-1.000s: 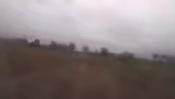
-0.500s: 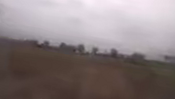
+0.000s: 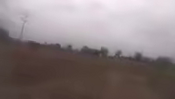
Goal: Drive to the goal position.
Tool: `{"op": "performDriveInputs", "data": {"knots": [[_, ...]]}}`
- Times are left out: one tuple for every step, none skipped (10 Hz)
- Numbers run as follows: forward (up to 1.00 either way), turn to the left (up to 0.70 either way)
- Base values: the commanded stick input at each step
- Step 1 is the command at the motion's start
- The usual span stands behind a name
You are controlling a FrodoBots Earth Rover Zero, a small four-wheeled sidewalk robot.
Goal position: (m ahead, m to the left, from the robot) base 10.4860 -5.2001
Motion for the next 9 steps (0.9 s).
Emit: {"op": "performDriveInputs", "data": {"knots": [[0.70, 0.00], [0.70, 0.00], [0.70, 0.00], [0.70, 0.00], [0.70, 0.00], [0.70, 0.00], [0.70, 0.00], [0.70, 0.00], [0.70, 0.00]]}}
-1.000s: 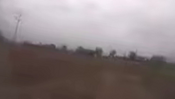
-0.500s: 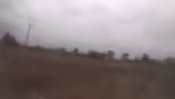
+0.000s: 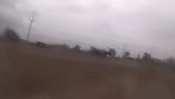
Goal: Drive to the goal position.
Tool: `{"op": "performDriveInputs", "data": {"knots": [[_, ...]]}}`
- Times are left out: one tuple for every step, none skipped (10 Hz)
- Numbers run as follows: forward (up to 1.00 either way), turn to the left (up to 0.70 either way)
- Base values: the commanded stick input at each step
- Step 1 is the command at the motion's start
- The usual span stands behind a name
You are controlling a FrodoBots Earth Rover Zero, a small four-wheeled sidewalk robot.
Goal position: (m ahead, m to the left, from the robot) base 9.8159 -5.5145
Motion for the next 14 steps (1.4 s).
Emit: {"op": "performDriveInputs", "data": {"knots": [[0.70, 0.00], [0.70, 0.00], [0.70, 0.00], [0.70, 0.00], [0.70, 0.00], [0.70, 0.00], [0.70, 0.00], [0.70, 0.00], [0.70, 0.00], [0.70, 0.00], [0.70, 0.00], [0.70, 0.00], [0.70, -0.02], [0.70, -0.08]]}}
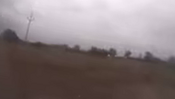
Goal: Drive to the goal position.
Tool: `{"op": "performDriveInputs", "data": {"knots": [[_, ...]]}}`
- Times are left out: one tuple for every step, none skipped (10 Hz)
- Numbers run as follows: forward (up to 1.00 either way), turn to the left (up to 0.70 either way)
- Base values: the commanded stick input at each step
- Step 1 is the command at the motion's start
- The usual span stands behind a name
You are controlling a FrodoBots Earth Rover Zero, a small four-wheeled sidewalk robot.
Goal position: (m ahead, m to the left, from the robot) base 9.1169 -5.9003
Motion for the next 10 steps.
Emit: {"op": "performDriveInputs", "data": {"knots": [[0.70, -0.14], [0.70, -0.21], [0.70, -0.27], [0.70, -0.33], [0.70, -0.35], [0.70, -0.35], [0.70, -0.35], [0.70, -0.35], [0.70, -0.35], [0.70, -0.35]]}}
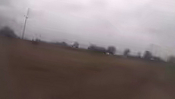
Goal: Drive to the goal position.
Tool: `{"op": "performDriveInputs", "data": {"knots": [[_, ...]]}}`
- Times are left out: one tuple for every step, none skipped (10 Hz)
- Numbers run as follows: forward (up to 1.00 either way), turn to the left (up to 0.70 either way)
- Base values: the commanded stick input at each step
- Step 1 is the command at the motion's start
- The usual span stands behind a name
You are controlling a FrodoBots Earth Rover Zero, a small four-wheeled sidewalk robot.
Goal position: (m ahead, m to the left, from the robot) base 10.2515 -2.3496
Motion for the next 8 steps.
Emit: {"op": "performDriveInputs", "data": {"knots": [[0.70, -0.35], [0.70, -0.27], [0.70, -0.16], [0.70, -0.06], [0.70, 0.00], [0.70, 0.00], [0.70, 0.00], [0.70, 0.00]]}}
